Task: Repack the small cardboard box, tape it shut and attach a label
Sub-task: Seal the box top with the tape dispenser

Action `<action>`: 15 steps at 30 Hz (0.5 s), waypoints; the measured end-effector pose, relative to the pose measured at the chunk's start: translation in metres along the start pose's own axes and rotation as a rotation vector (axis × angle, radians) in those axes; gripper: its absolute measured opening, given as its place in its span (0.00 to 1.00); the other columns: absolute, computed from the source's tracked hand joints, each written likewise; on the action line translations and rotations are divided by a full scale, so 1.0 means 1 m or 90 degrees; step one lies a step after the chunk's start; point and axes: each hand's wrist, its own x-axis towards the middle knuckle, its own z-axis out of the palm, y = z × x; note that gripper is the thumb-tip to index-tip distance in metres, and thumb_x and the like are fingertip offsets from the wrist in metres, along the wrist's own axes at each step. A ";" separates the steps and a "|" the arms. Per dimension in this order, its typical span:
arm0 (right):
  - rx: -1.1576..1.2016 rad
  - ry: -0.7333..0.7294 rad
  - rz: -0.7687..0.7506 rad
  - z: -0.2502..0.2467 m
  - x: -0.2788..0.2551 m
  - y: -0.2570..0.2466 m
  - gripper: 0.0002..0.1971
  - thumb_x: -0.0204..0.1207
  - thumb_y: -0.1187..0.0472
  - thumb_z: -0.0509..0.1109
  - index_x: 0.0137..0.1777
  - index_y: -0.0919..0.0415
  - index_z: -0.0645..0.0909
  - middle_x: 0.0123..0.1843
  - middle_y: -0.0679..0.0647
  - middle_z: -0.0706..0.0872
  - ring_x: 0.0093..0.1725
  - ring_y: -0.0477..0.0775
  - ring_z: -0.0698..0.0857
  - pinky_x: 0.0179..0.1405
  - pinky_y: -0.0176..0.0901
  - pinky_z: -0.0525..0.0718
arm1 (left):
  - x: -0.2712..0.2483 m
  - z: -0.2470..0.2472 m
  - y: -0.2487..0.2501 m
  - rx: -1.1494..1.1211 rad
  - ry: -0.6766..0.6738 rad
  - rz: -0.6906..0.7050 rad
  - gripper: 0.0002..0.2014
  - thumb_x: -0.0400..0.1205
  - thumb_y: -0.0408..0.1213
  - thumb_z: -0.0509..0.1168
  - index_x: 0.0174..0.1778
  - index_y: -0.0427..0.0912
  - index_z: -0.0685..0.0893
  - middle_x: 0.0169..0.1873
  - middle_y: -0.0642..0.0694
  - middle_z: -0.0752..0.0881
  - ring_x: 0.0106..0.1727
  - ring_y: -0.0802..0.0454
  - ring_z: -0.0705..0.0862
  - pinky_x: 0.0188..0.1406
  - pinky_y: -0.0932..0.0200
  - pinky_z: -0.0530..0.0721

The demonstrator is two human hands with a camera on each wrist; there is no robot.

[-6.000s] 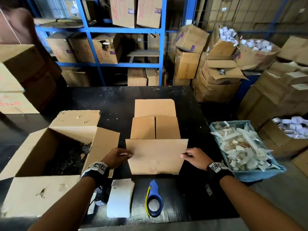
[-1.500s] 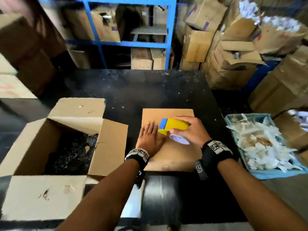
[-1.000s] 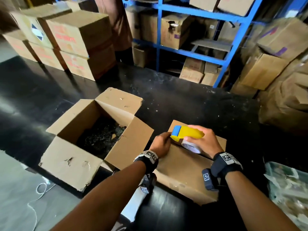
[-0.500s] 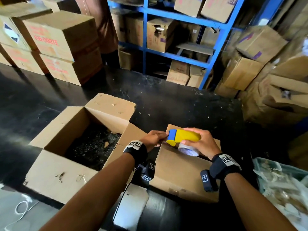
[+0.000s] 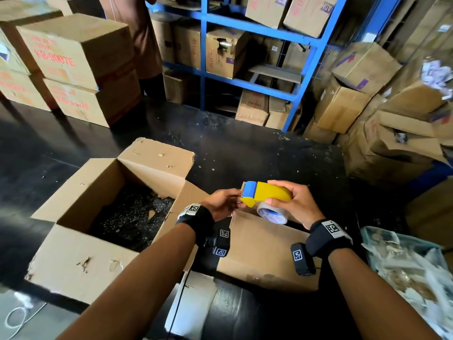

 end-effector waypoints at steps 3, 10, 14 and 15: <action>0.014 0.006 0.004 0.001 -0.003 -0.003 0.30 0.61 0.56 0.90 0.65 0.50 0.90 0.62 0.49 0.91 0.62 0.56 0.89 0.61 0.51 0.90 | -0.002 0.004 0.008 -0.030 0.011 -0.005 0.08 0.84 0.40 0.62 0.48 0.43 0.86 0.36 0.47 0.86 0.32 0.53 0.87 0.27 0.63 0.82; -0.069 -0.034 0.015 -0.001 -0.004 -0.008 0.41 0.50 0.44 0.92 0.67 0.44 0.87 0.63 0.46 0.89 0.62 0.50 0.88 0.60 0.48 0.89 | -0.004 0.005 0.008 0.039 0.042 -0.042 0.09 0.83 0.34 0.61 0.41 0.40 0.85 0.30 0.46 0.88 0.28 0.56 0.86 0.31 0.61 0.72; -0.164 -0.092 0.037 -0.004 -0.007 -0.009 0.43 0.54 0.53 0.94 0.72 0.43 0.82 0.65 0.41 0.86 0.62 0.41 0.85 0.57 0.36 0.84 | -0.007 0.009 0.013 0.096 0.064 -0.048 0.09 0.81 0.31 0.59 0.40 0.38 0.83 0.27 0.44 0.87 0.25 0.56 0.83 0.23 0.64 0.70; -0.167 -0.092 0.039 -0.005 -0.007 -0.008 0.42 0.56 0.55 0.93 0.73 0.44 0.81 0.65 0.41 0.86 0.63 0.41 0.85 0.58 0.37 0.84 | -0.007 0.010 0.012 0.092 0.072 -0.051 0.09 0.81 0.31 0.59 0.40 0.38 0.83 0.28 0.44 0.87 0.25 0.55 0.84 0.22 0.64 0.70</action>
